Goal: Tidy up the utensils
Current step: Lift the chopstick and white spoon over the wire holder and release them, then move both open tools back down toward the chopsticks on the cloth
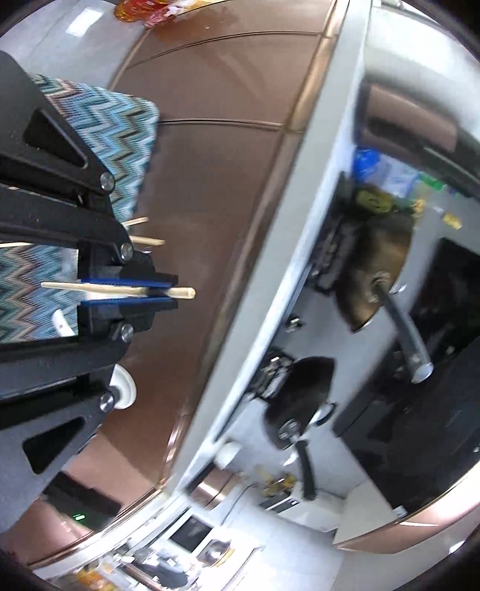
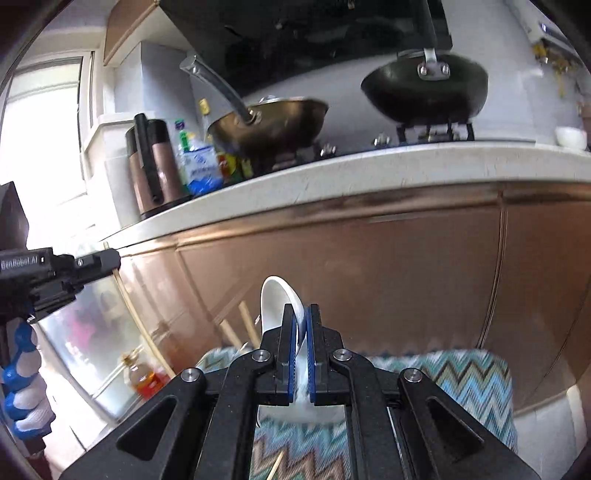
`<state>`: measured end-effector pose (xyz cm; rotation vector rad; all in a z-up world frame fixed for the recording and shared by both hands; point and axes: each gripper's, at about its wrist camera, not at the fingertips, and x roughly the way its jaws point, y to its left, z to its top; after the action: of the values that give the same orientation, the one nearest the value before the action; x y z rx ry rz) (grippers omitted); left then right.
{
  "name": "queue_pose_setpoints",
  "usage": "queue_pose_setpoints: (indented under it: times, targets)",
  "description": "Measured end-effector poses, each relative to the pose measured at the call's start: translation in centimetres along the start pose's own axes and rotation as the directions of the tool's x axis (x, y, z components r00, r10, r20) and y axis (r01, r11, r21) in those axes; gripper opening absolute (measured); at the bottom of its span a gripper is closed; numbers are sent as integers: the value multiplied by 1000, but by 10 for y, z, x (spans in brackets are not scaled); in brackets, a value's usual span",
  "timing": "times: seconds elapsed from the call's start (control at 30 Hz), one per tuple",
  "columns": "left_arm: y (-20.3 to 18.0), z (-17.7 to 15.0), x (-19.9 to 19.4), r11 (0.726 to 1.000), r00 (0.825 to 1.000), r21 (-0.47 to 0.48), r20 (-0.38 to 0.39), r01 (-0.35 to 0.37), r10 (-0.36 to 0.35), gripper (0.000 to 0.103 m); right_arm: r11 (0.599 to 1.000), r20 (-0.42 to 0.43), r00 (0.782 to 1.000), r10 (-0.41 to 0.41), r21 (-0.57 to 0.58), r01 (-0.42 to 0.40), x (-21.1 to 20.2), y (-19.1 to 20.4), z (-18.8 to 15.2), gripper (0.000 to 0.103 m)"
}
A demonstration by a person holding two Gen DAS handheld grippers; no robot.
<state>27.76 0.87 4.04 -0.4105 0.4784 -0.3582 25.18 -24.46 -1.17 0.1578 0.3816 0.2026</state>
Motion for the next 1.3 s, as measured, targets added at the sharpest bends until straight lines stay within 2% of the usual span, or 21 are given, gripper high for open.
queue_pose_setpoints:
  times: [0.07,0.2,0.4,0.5,0.6,0.73,0.8,0.83,1.17,1.3]
  targets:
    - [2,2,16,1000,999,-2,44,-26,26,4,999,32,999,-26,-25,26,11,4,0,5]
    - [7,-5,52,996,994,13,71,-88,87,4,995,78,994,-72,-62,77,40,7,-8,5]
    - [18,-32,102,983,983,68,77,-170,165,4,989,61,992,-108,-98,114,76,1,-41,8]
    - [23,-47,113,978,981,99,77,-183,176,6,989,35,994,-107,-99,110,85,-4,-56,12]
    - [27,-54,113,980,984,101,67,-172,166,6,990,45,994,-97,-95,101,81,-6,-59,26]
    - [23,-54,99,979,984,111,69,-173,166,13,988,65,993,-98,-113,105,68,2,-51,29]
    - [20,-51,85,978,983,110,76,-175,167,22,987,72,992,-102,-116,110,59,5,-47,29]
    - [18,-49,78,978,982,111,84,-176,167,23,987,76,992,-104,-115,112,52,6,-45,29]
    - [6,-30,-19,966,970,143,144,-217,197,26,987,123,987,-107,-107,121,-29,28,-18,29]
    - [4,-30,-60,958,962,152,161,-244,219,33,988,141,984,-106,-99,121,-67,35,-11,29]
